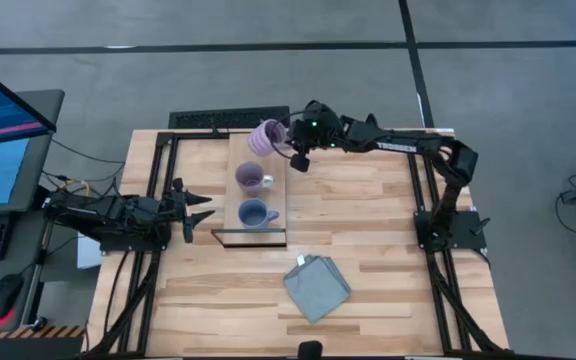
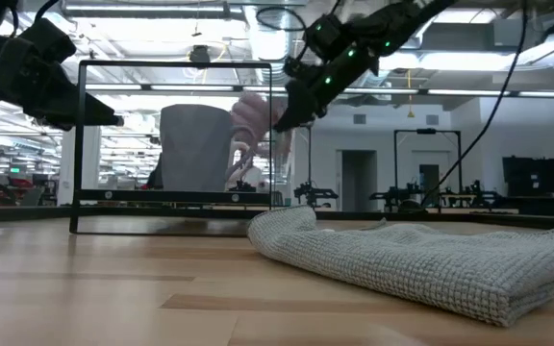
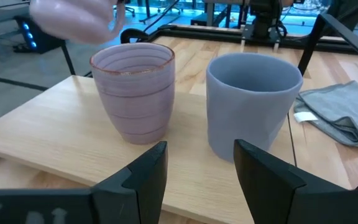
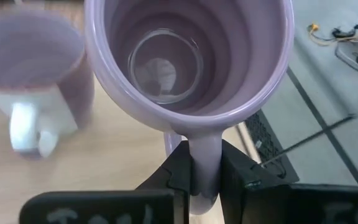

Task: Stack small to large cups/mugs on shelf
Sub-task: Put the light purple cup on the shelf

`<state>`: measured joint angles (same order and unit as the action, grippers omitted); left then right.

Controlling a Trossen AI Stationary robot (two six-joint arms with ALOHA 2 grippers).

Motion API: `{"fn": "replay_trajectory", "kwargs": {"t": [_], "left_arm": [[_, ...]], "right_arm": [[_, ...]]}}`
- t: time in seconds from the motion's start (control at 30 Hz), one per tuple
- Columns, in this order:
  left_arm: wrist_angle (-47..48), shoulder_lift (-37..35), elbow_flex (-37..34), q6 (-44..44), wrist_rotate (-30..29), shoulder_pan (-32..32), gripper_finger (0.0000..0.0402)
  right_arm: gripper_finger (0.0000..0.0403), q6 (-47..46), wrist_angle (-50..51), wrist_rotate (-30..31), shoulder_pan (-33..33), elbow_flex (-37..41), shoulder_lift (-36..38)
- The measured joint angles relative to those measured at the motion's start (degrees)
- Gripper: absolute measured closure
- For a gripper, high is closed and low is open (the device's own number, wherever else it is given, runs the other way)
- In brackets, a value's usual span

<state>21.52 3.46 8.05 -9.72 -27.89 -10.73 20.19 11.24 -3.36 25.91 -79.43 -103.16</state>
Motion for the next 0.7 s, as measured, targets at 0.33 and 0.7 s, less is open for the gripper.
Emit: {"fn": "replay_trajectory", "kwargs": {"t": [0.33, 0.7], "left_arm": [[0.01, 0.0, 0.0, 0.0, -0.15, 0.01, 0.0225], [0.06, 0.02, 0.0, 0.63, -0.48, 0.0, 0.0225]], "right_arm": [[0.0341, 1.18, -3.23, 0.18, -0.31, -0.81, -4.19], [0.0341, 1.34, -3.78, 0.03, -1.15, -0.75, -5.73]]}}
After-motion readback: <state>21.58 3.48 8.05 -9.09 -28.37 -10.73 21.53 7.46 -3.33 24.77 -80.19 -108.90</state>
